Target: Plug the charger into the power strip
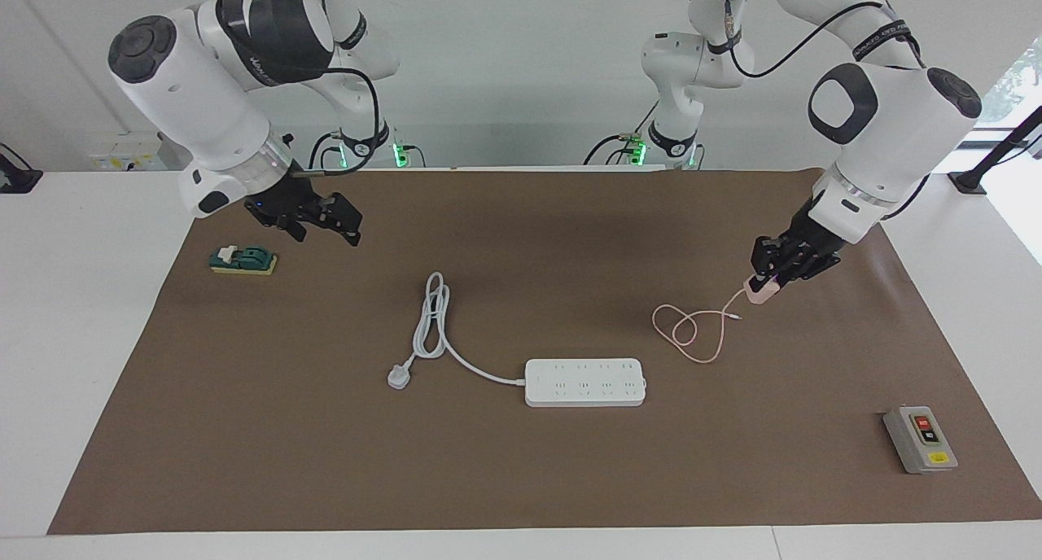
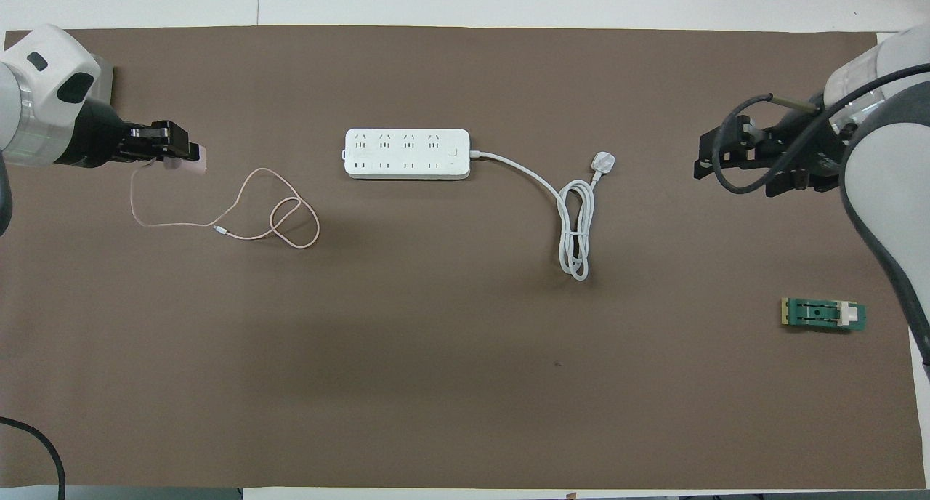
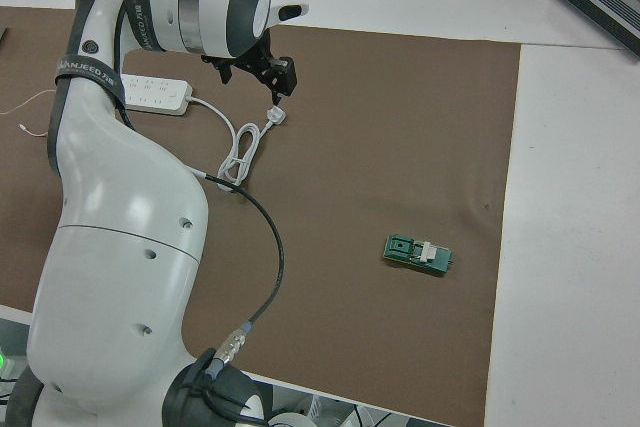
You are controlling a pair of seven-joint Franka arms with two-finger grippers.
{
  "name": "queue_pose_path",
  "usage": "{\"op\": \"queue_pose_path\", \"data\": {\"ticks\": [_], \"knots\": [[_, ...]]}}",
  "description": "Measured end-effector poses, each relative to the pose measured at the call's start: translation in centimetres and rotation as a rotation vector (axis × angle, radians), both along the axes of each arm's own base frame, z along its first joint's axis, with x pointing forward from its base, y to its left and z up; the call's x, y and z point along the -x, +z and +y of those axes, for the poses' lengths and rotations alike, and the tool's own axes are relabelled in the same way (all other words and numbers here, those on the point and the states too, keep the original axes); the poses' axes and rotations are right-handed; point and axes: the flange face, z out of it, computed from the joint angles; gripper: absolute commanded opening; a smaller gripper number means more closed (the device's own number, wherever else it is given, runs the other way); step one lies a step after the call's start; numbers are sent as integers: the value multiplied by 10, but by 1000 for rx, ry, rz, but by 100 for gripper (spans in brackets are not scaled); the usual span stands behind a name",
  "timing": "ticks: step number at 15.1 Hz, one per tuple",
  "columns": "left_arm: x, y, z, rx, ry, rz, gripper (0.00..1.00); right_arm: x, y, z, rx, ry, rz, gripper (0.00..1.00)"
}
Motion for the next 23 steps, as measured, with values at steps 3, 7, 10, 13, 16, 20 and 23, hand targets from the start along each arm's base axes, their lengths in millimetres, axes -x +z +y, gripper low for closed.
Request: {"op": "queue_pose_path", "data": {"ticks": [3, 7, 10, 13, 16, 20, 23], "knots": [[1, 0, 0, -11, 91, 27, 0, 14, 16, -7, 87, 189, -23, 100], [2, 3, -36, -4, 191, 31, 0, 29, 28, -25, 126, 324, -44, 100], [7, 4, -66, 12, 329, 66, 0, 33, 32, -34, 148, 364, -35, 100], [11, 2, -82, -29, 505, 92, 0, 35, 36, -29, 175, 422, -41, 100], [15, -5, -100, -53, 666, 122, 0, 36, 37, -28, 177, 431, -38, 100], [14, -13, -107, -48, 944, 156, 0, 36, 37, -35, 177, 419, -35, 100], [12, -25, -121, -39, 1075, 175, 0, 36, 42, -36, 180, 415, -46, 100]]}}
